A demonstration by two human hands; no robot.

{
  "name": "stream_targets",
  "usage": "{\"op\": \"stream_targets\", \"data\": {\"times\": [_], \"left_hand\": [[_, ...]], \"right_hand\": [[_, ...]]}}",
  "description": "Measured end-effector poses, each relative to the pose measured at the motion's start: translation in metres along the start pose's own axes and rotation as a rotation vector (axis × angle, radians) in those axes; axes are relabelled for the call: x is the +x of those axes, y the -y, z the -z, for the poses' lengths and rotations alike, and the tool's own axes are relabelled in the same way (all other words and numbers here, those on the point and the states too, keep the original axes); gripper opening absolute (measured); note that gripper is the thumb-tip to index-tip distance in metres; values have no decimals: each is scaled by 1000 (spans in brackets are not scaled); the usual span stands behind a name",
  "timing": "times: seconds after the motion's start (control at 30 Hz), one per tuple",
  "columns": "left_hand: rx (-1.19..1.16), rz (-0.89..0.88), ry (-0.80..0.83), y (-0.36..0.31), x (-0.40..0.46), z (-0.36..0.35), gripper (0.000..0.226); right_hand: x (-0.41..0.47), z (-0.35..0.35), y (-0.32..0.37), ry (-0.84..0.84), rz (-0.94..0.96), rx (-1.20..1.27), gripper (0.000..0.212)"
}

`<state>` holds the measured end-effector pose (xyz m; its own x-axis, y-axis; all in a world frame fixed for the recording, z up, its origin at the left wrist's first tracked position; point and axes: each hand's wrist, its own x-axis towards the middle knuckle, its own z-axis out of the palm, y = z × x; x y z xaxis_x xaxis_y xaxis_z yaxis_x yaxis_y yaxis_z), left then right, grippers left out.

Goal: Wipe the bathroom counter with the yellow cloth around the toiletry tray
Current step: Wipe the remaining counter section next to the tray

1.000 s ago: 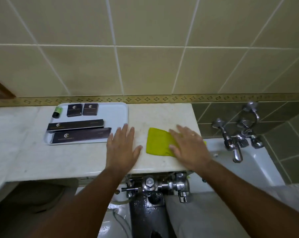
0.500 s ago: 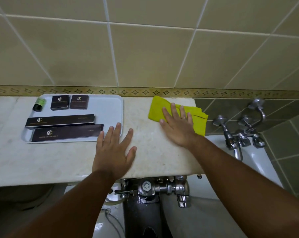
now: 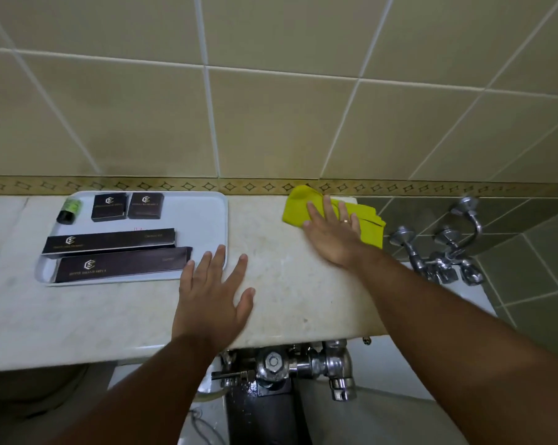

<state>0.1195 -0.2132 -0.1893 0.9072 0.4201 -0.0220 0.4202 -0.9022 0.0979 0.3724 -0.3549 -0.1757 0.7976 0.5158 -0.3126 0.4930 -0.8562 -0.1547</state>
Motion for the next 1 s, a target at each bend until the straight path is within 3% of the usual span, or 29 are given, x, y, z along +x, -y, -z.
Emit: {"op": "stream_targets", "data": {"times": [0.07,0.27,0.37,0.57,0.63,0.7,0.8,1.0], "left_hand": [[-9,5,3,-1,0,1,66],[-39,14,18,-1,0,3,67],[-41,10,-2,0,-1,-3,65],[-67,8,-47,1,0,-4,68],[-91,-32,-43,4,-4,0,73],[-82,-69,-61,15,-7,7,75],[0,12,-98,58,-9,19,76],[-9,136,-50,102,-11,10,79]], "right_hand": [[-13,-5,9,-12,2,-15,61],[-173,-71,2,-67,297,-64,60],[-142,-60,-3,-71,277,-110,59],[2,-23,43,3,13,-3,60],[-12,-26,54,21,26,-7,64],[-63,-48,52,-4,165,-53,69],[-140,-70,46,-49,346,-79,69],[-95,-19,70,-175,208,-51,65]]}}
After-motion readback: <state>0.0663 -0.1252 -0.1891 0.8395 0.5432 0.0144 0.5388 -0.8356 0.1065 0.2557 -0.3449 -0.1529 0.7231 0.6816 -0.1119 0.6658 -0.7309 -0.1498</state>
